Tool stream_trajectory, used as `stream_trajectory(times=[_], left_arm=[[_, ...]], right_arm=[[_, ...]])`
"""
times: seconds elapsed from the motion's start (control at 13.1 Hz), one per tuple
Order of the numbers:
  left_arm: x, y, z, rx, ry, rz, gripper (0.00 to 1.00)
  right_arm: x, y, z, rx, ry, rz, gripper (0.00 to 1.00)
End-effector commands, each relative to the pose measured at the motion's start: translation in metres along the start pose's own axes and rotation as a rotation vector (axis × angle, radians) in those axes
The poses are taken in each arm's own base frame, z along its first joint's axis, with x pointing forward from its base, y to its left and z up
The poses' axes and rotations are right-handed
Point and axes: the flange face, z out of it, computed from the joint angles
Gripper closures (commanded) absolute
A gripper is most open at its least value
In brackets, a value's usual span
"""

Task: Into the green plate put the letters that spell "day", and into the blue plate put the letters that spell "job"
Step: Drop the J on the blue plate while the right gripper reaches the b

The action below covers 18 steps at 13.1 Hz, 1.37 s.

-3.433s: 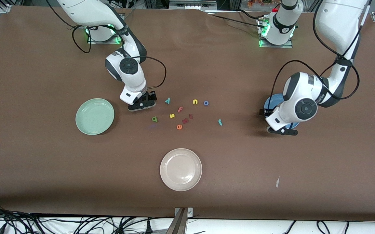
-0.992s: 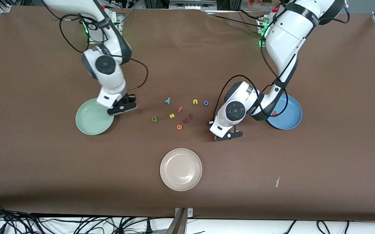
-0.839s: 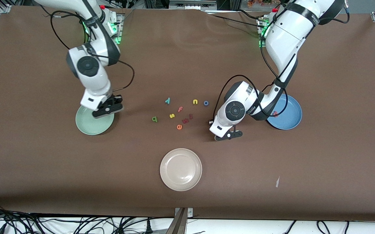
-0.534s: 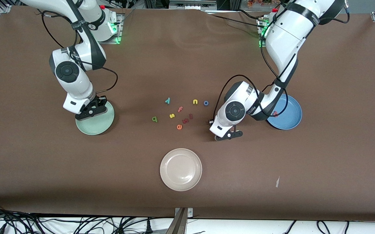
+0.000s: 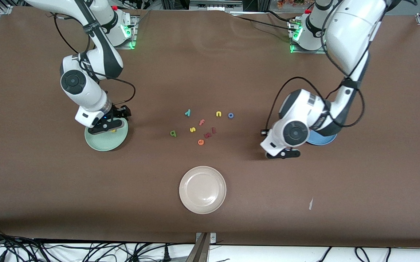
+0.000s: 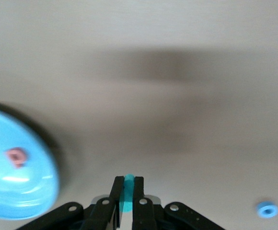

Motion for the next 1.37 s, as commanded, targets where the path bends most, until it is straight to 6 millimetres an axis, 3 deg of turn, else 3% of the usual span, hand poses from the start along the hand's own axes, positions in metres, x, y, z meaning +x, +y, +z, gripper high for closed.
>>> stream_trajectory(times=[0.0, 0.08, 0.23, 0.38, 0.61, 0.92, 0.99, 1.07, 1.3], left_arm=[[-0.001, -0.064, -0.014, 0.028, -0.051, 0.081, 1.00], [0.004, -0.093, -0.006, 0.017, -0.077, 0.099, 1.00], [0.012, -0.146, 0.014, -0.019, -0.109, 0.148, 1.00], [0.013, -0.172, 0.034, -0.040, -0.120, 0.165, 1.00], [-0.005, -0.178, 0.075, -0.047, -0.125, 0.171, 1.00], [-0.026, -0.178, 0.105, -0.046, -0.131, 0.176, 1.00], [-0.031, -0.177, 0.111, -0.045, -0.132, 0.179, 0.73], [-0.033, -0.177, 0.110, -0.045, -0.134, 0.178, 0.01], [-0.043, -0.168, 0.086, -0.036, -0.133, 0.178, 0.00]], right_arm=[[0.043, -0.061, 0.005, 0.043, 0.028, 0.049, 0.09], [0.051, -0.088, 0.012, 0.049, 0.027, 0.068, 0.09], [0.069, -0.123, 0.022, 0.054, 0.039, 0.100, 0.09], [0.077, -0.152, 0.033, 0.045, 0.045, 0.129, 0.09], [0.073, -0.187, 0.066, 0.064, 0.080, 0.115, 0.10], [0.069, -0.190, 0.078, 0.052, 0.093, 0.085, 0.10], [0.069, -0.189, 0.078, 0.047, 0.095, 0.074, 0.10], [0.066, -0.189, 0.080, 0.046, 0.092, 0.070, 0.10], [0.053, -0.187, 0.098, 0.056, 0.121, 0.059, 0.10]])
